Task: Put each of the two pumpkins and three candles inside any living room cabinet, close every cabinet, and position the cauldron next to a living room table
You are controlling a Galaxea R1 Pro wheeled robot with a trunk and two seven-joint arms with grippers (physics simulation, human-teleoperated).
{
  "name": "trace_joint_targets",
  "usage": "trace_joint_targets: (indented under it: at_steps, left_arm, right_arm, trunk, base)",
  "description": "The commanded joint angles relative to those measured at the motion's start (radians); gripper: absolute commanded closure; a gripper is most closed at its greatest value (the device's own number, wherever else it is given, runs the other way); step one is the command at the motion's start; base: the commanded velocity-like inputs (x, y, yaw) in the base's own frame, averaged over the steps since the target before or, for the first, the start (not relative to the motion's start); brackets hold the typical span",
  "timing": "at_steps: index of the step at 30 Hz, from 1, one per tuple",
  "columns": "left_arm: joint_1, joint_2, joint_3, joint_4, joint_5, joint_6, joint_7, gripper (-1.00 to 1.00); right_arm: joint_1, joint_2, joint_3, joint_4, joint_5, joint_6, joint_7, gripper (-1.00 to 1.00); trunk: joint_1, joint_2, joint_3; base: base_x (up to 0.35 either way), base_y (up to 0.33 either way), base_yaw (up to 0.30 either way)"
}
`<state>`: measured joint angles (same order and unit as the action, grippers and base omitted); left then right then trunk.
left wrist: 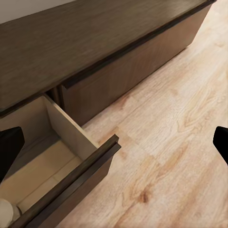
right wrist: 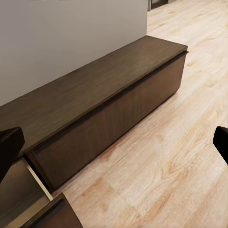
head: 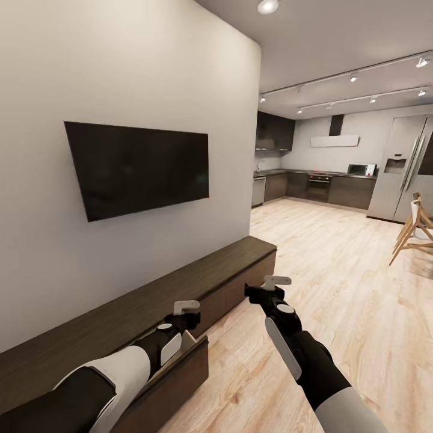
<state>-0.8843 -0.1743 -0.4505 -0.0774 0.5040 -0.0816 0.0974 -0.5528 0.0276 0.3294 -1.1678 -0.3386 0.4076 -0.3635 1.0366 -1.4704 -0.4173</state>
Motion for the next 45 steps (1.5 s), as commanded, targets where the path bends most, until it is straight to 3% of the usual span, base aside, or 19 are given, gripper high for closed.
trace_joint_targets:
  at_steps: [1,6,33,45]
  left_arm:
    - [-0.001,0.0,-0.008,0.001,0.008,-0.003,0.004,-1.0]
    - [-0.001,0.0,-0.008,0.001,0.009,-0.004,0.005,-1.0]
    - [-0.001,0.0,-0.008,0.002,0.008,-0.003,0.004,-1.0]
    - [-0.001,0.0,-0.007,0.013,0.009,-0.003,0.006,-1.0]
  right_arm:
    - [-0.001,0.0,0.002,-0.003,-0.01,0.002,-0.009,-1.0]
    - [-0.001,-0.009,-0.003,-0.017,-0.008,0.002,-0.008,-1.0]
    - [-0.001,-0.015,-0.004,-0.016,-0.008,0.002,-0.009,-1.0]
    - [-0.001,-0.016,-0.004,-0.016,-0.008,0.002,-0.009,-1.0]
  trunk:
    - [0.0,-0.001,-0.001]
    - [0.0,-0.001,0.002]
    - [0.0,-0.001,0.023]
    - [0.0,-0.001,0.023]
  base:
    - [0.0,0.0,0.0]
    - [-0.025,-0.046,-0.163]
    - [-0.079,-0.283,-0.258]
    - [-0.001,-0.062,-0.04]
